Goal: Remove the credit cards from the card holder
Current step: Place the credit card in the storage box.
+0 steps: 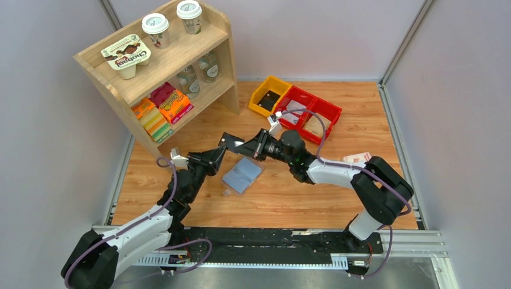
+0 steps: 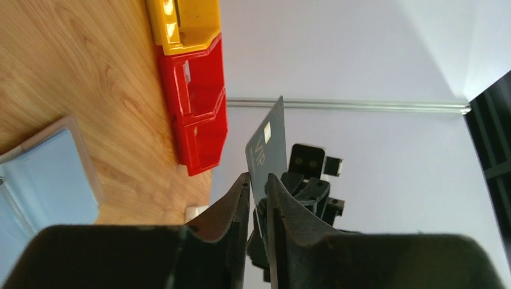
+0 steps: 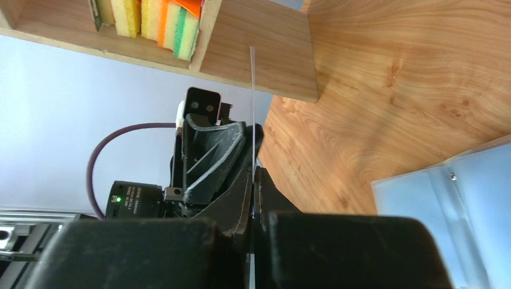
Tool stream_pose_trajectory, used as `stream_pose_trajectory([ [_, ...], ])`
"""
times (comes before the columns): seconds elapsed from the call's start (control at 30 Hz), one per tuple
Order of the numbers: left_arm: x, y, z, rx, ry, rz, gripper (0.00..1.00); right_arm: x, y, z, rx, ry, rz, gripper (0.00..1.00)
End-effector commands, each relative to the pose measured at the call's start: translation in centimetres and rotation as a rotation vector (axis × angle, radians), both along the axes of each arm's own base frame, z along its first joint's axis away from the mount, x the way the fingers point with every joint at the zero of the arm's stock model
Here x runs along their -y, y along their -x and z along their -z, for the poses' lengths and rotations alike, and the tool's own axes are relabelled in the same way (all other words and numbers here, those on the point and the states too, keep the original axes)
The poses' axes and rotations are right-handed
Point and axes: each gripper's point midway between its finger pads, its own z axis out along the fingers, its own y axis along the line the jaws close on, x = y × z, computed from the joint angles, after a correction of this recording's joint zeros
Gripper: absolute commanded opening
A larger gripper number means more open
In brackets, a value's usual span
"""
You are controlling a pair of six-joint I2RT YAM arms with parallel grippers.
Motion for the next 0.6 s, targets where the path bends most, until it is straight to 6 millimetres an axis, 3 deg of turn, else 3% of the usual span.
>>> stream_pose_trajectory([
  [0.0, -0.3, 0.5, 0.8, -0.021, -0.030, -0.003, 0.29, 0.5, -1.5, -2.0, 0.107, 0.069, 0.014, 0.00],
  [0.1, -0.6, 1.3, 0.8, -0.013, -0.129, 0.014, 0.41, 1.8, -3.4, -1.2, 0.118, 0.173, 0.054, 0.00],
  [0.23, -1.7, 2.7, 1.7, -0.071, -0.443, 0.050, 0.50, 4.3, -7.0, 0.4, 0.094, 0.314, 0.122, 0.00],
  [0.3, -2.9, 3.7, 2.7, -0.131, -0.627, 0.077, 0.54, 5.5, -9.0, 0.8, 0.089, 0.362, 0.158, 0.00],
  [0.4, -4.6, 5.3, 2.3, -0.188, -0.880, 0.147, 0.57, 7.7, -12.2, 2.1, 0.069, 0.460, 0.224, 0.00],
  [0.43, -5.1, 5.6, 2.0, -0.183, -0.955, 0.165, 0.58, 8.1, -13.2, 1.7, 0.082, 0.478, 0.247, 0.00],
  [0.5, -6.7, 6.5, 1.8, -0.209, -1.113, 0.202, 0.59, 9.4, -15.4, 3.1, 0.066, 0.560, 0.285, 0.00],
  [0.57, -8.3, 7.3, 0.9, -0.219, -1.233, 0.218, 0.63, 10.2, -17.8, 2.9, 0.075, 0.591, 0.329, 0.00],
])
